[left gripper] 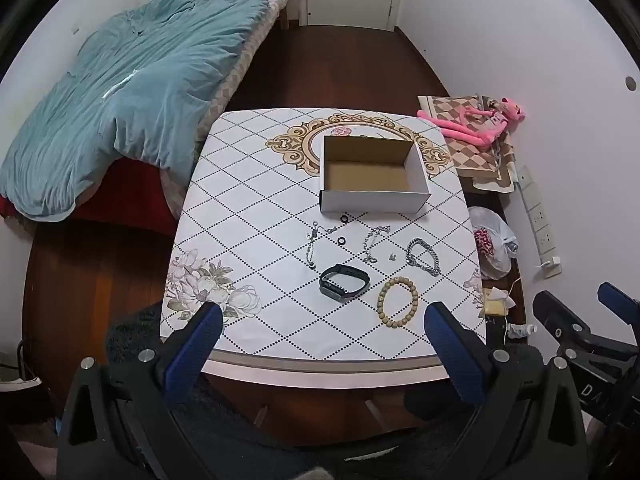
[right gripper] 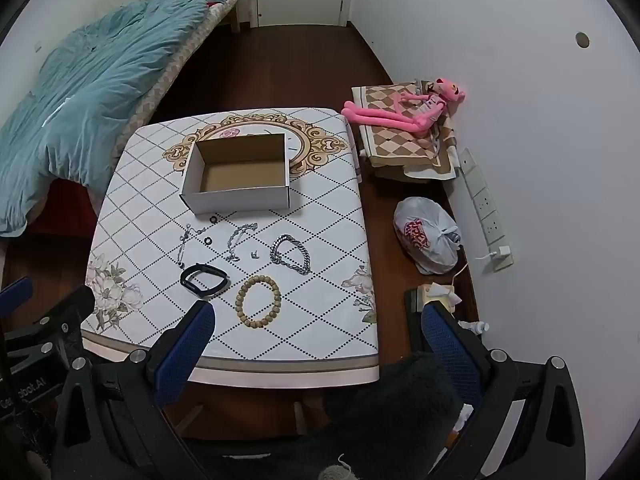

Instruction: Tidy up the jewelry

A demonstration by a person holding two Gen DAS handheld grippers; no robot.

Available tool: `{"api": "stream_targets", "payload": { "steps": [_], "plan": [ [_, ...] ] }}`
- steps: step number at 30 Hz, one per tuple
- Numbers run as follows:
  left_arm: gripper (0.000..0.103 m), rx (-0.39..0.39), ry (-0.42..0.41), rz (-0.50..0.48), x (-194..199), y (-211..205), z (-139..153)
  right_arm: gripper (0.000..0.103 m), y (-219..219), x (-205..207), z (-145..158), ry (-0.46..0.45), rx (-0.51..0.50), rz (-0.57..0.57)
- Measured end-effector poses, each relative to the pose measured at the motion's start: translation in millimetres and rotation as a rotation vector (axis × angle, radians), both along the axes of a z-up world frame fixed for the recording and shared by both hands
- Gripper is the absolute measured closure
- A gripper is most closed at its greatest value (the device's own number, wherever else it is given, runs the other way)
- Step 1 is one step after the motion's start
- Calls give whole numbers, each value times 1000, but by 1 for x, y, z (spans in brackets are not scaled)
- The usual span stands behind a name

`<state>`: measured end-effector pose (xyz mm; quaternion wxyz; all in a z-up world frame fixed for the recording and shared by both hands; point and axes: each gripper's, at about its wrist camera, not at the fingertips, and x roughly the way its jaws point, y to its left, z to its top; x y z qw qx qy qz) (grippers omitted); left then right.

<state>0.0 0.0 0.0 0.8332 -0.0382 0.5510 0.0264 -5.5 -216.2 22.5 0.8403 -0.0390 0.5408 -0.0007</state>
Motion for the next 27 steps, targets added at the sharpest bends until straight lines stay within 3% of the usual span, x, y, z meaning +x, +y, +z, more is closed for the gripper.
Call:
{"api": "stream_targets", "payload": {
  "steps": [27],
  "plan": [
    [0, 1, -15, -2, -1, 0, 7, 0, -3, -5, 6, -6, -5, -1]
  ]
}}
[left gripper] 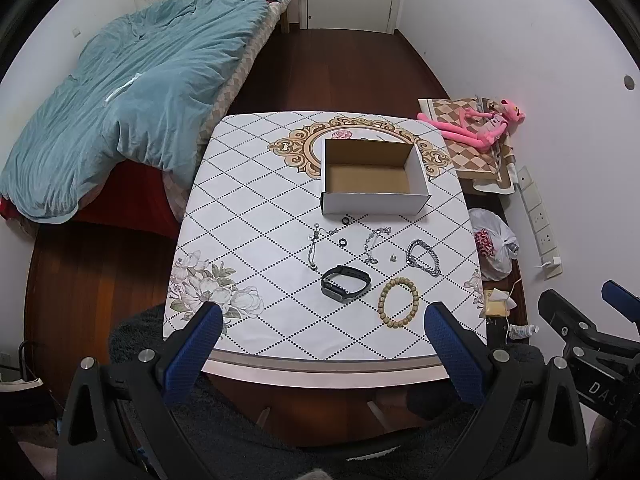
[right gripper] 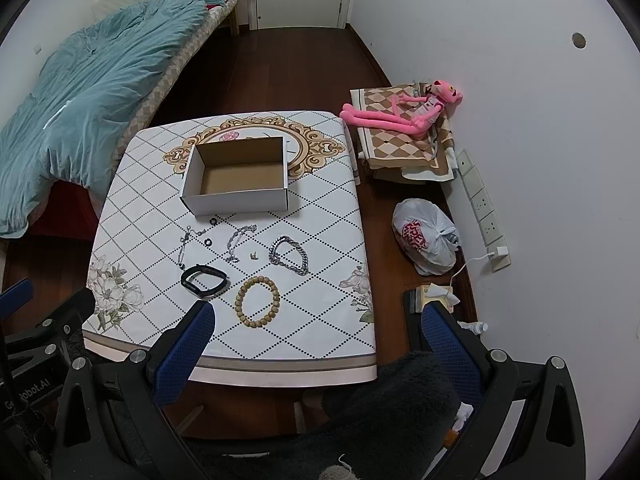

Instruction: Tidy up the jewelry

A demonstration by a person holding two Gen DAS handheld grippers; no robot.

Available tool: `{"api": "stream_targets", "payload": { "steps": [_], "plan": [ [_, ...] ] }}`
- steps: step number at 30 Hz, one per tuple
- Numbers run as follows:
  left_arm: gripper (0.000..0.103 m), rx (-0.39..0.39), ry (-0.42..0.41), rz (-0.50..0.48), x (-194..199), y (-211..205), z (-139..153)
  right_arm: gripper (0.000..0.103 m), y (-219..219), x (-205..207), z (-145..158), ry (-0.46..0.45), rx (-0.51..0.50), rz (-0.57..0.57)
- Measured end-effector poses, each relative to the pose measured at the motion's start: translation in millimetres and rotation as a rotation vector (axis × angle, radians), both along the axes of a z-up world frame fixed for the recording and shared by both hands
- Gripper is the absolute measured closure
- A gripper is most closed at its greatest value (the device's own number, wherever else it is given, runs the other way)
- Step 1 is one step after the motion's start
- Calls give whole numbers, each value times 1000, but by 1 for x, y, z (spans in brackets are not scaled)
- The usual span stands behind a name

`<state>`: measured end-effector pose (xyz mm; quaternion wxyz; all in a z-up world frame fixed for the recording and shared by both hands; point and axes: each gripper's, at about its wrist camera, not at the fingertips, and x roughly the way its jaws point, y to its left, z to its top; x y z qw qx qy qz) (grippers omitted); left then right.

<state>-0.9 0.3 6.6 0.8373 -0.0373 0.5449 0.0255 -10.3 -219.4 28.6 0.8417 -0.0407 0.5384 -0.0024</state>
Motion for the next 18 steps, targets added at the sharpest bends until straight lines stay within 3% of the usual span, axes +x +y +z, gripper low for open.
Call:
{"api": "stream_targets", "payload": {
  "steps": [18],
  "plan": [
    [0, 6, -9, -2, 0, -2, 3, 0, -2, -1, 3, -3, 3, 0]
  ]
}}
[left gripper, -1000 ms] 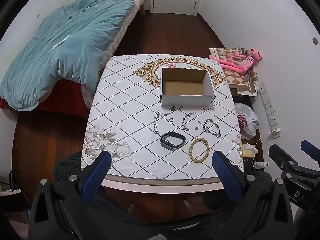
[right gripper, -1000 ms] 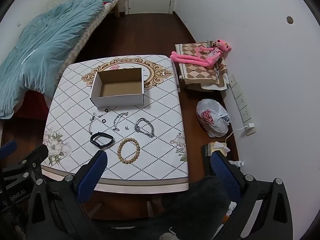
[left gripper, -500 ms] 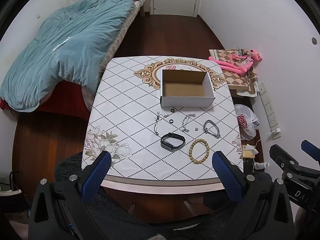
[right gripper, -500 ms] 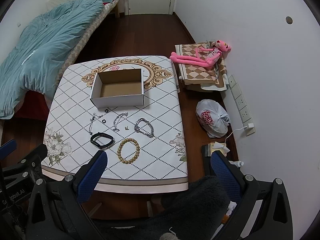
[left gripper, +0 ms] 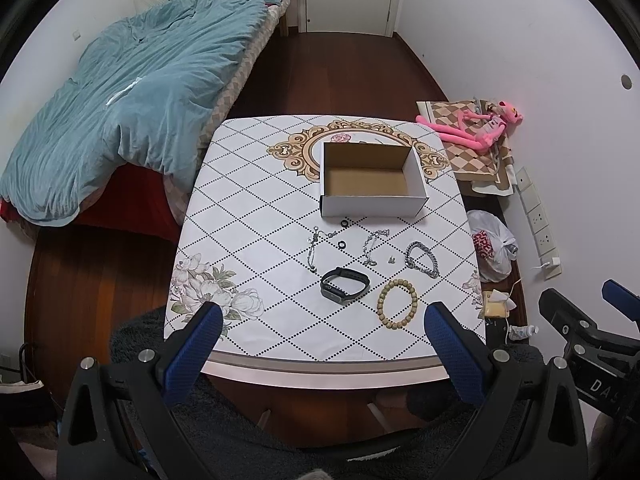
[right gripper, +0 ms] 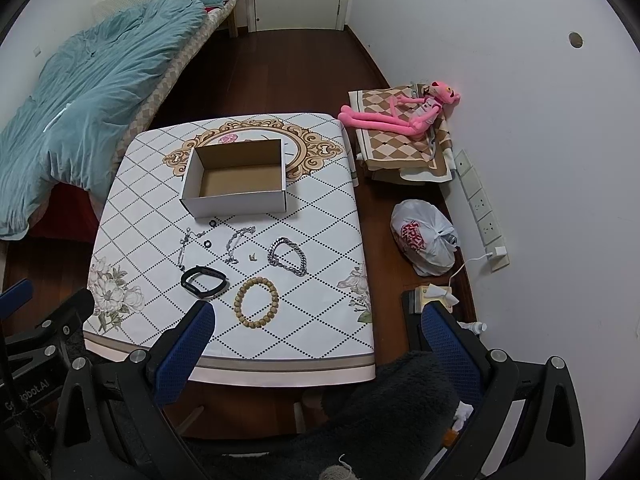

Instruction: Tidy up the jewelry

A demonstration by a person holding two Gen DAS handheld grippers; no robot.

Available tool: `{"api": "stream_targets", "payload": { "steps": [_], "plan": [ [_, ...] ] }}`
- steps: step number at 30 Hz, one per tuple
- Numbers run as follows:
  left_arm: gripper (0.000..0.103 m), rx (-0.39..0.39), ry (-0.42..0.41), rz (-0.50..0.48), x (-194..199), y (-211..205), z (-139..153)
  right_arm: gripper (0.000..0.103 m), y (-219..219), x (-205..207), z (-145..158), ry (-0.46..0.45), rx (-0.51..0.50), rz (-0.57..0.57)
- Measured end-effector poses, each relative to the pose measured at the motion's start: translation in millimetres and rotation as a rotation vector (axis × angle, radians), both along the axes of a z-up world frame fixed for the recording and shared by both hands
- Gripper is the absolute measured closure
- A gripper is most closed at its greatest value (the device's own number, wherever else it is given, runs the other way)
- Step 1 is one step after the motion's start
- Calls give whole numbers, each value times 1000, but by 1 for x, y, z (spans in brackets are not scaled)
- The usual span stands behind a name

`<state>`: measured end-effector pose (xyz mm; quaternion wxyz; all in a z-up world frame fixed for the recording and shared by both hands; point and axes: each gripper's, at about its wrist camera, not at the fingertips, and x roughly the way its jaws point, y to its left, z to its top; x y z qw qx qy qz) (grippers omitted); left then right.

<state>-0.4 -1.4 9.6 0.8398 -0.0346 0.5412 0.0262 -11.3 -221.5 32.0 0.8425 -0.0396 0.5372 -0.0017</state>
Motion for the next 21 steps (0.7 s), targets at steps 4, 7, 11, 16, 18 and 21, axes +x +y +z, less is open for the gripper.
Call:
{"api": "stream_targets", "payload": {
  "steps": [4, 7, 11, 16, 18, 21],
  "plan": [
    [0, -1, -4, -2, 0, -2, 4, 0, 0, -1, 1, -1, 0, -2],
    [0, 0, -6, -4, 0, -2, 6, 0, 4, -3, -8, -4, -1, -1],
    [0, -1, -13, -6, -2, -4, 9, 0, 2, 1, 2, -5, -1, -1],
    [0, 0, -16, -5, -3, -5, 9, 0, -3, -1, 9, -6, -1, -1],
    [0, 0, -17, -5, -3, -5, 9, 0, -2, -2, 7, -7, -1, -2],
    [0, 1, -17, -6, -3, -4, 9, 0, -5, -3, 9, -7, 0, 0]
  ]
}}
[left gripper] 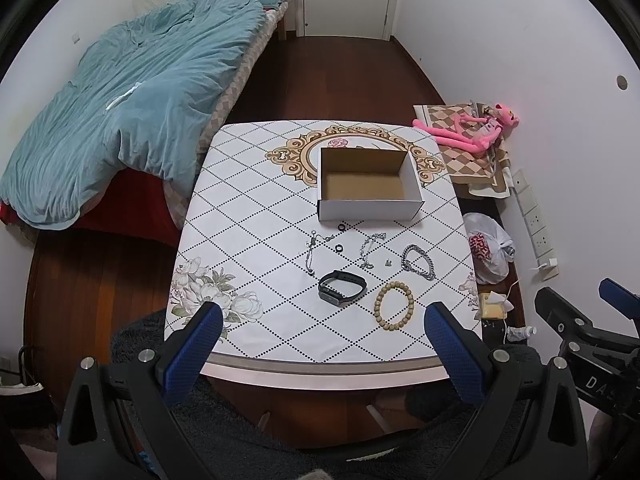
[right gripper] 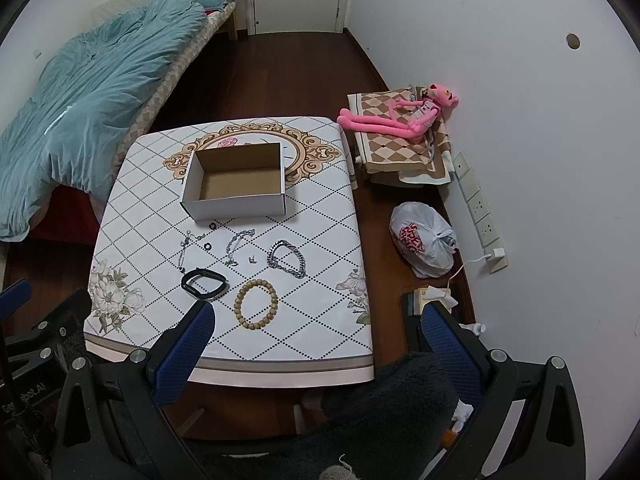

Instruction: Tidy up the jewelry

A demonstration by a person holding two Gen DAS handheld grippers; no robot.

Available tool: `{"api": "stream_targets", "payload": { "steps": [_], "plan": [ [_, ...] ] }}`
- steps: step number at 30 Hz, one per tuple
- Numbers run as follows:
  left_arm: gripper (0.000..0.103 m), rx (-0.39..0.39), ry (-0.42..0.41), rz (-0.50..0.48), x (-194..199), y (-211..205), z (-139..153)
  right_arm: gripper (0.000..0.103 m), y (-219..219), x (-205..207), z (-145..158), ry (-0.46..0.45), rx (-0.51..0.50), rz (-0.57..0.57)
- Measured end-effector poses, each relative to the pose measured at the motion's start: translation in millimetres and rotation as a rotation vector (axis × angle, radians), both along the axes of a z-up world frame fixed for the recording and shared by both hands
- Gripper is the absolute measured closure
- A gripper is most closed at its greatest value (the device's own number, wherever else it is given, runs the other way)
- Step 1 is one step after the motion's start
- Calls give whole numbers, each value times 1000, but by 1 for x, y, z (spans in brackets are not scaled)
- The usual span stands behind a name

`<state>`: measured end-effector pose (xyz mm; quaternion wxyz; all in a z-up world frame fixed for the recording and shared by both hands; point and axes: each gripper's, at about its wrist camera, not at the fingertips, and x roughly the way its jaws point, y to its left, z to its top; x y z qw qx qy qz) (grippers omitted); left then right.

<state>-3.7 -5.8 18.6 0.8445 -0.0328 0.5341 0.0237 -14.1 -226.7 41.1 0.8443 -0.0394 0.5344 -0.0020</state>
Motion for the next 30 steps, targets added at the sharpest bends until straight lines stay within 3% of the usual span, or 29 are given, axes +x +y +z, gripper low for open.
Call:
{"api": "stream_targets", "payload": {
  "steps": [30],
  "plan": [
    [0, -3, -19, 1, -2, 0, 9, 0, 2, 1, 4, -22, -5, -1]
  ]
}}
